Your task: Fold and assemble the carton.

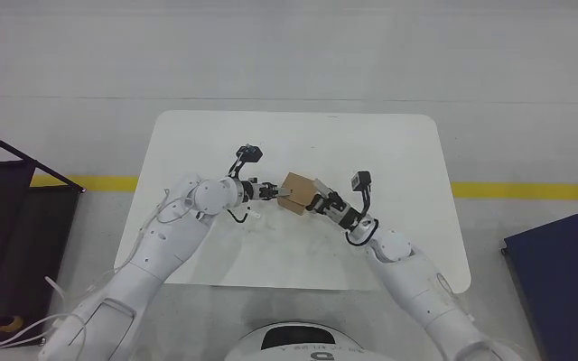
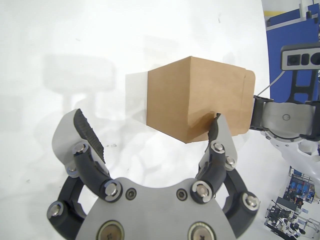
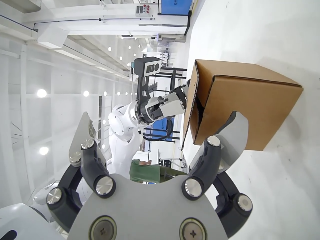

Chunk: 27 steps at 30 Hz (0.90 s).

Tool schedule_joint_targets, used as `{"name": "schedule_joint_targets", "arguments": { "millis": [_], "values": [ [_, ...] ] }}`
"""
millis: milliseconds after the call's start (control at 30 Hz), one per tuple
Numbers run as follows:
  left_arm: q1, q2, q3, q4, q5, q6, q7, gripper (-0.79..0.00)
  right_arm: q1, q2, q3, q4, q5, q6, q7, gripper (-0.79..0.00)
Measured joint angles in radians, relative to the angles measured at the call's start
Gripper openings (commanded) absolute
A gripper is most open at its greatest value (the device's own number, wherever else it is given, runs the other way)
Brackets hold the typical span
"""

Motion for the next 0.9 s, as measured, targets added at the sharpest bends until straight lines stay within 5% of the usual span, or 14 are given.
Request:
{"name": "schedule_joint_targets", "arguments": {
  "millis": [533, 633, 800, 900],
  "values": [
    [-0.017, -0.013, 0.026, 0.032, 0.011, 0.008, 0.004, 0.0, -0.081, 0.026, 0.045, -0.071, -0.131, 0.107, -0.033, -0.003],
    [-0.016, -0.014, 0.025, 0.031, 0.013, 0.009, 0.006, 0.0, -0.095, 0.029, 0.051, -0.085, -0.106, 0.139, -0.006, -0.08],
    [-0.012, -0.014, 0.022, 0.024, 0.015, 0.011, 0.004, 0.0, -0.089, 0.033, 0.065, -0.054, -0.05, 0.191, 0.054, -0.385],
    [-0.008, -0.014, 0.022, 0.022, 0.016, 0.01, 0.008, 0.0, -0.078, 0.033, 0.06, -0.039, -0.053, 0.222, 0.062, -0.422]
  ]
}}
